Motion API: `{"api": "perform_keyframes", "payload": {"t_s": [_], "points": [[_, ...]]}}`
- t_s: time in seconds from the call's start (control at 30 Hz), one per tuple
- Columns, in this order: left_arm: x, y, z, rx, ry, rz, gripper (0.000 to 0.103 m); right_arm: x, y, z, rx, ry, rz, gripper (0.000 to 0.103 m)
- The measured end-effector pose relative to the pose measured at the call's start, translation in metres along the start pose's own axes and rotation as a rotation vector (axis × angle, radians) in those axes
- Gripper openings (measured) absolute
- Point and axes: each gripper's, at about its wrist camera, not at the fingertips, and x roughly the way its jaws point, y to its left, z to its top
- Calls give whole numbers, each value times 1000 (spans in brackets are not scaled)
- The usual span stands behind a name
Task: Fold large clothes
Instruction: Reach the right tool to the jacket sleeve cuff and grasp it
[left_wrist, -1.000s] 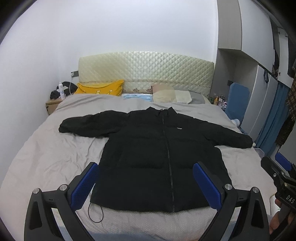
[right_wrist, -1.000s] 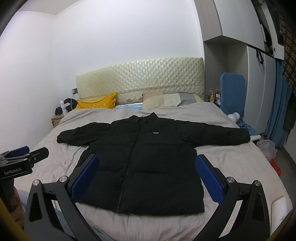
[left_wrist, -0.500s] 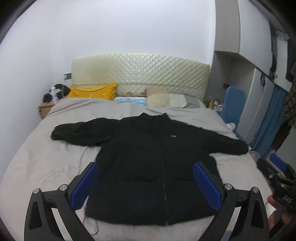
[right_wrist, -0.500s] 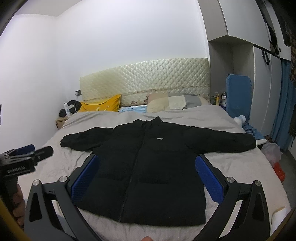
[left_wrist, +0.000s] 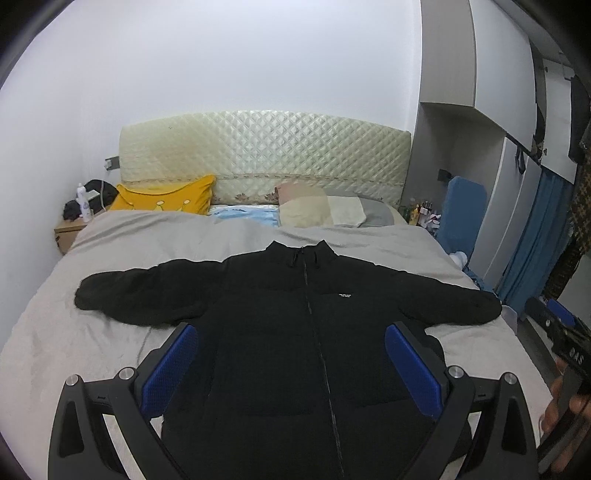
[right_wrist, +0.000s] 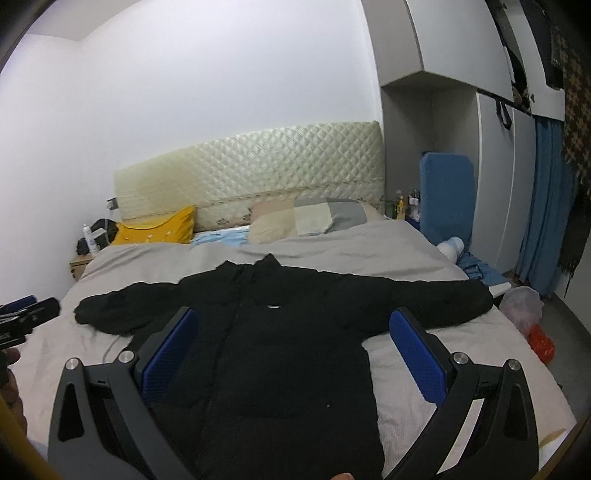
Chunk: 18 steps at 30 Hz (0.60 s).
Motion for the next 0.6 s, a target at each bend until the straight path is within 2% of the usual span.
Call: {"api": "perform_keyframes", "payload": {"t_s": [0.17, 0.23, 0.4, 0.5, 0.6], "points": [[40, 18, 1, -28, 21, -21, 102, 36, -23, -2, 78, -11, 2, 103], [56, 26, 4, -41, 22, -5, 102, 53, -34, -1, 112, -10, 2, 103], [91, 47, 9, -88, 72, -13, 102, 82, -60, 11, 157, -45, -15, 103], [106, 55, 6, -91, 58, -10, 102, 107, -83, 16, 186, -44, -19, 103], [120, 66, 0, -96, 34, 35, 102, 135, -115, 14, 227, -40, -46, 103]]}}
